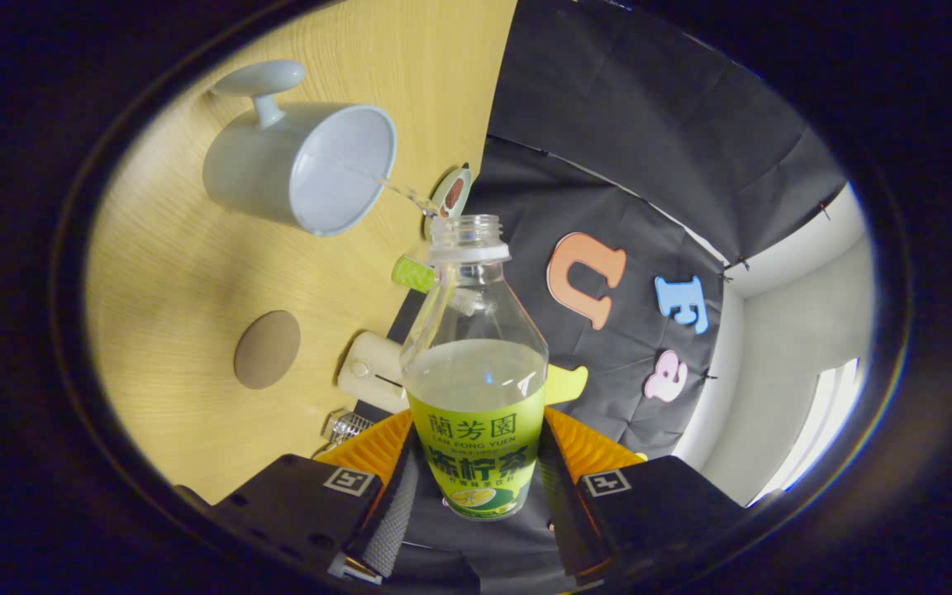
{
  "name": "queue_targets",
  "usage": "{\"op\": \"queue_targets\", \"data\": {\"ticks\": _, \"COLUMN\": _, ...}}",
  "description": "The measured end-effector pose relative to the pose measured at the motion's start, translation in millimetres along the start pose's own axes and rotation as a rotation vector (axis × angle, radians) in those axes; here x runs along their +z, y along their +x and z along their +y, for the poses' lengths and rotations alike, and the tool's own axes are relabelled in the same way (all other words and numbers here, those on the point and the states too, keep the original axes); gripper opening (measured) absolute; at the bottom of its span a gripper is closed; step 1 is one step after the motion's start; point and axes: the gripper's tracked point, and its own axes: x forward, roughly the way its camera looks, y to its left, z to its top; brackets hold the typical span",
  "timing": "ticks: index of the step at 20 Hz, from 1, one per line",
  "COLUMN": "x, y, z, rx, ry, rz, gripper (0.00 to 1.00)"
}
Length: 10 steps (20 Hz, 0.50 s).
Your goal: Take the bottle from table, then pour the juice into the cup, finally place the bottle on the coaster
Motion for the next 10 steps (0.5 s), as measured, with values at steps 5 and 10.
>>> {"op": "queue_targets", "data": {"ticks": 5, "x": 1.0, "y": 0.4, "z": -3.9, "rx": -0.01, "ry": -0.031, "rz": -0.004, "gripper": 0.77}}
{"op": "queue_targets", "data": {"ticks": 10, "x": 5.1, "y": -0.7, "z": -6.0, "rx": -0.013, "ry": -0.058, "rz": -0.008, "gripper": 0.77}}
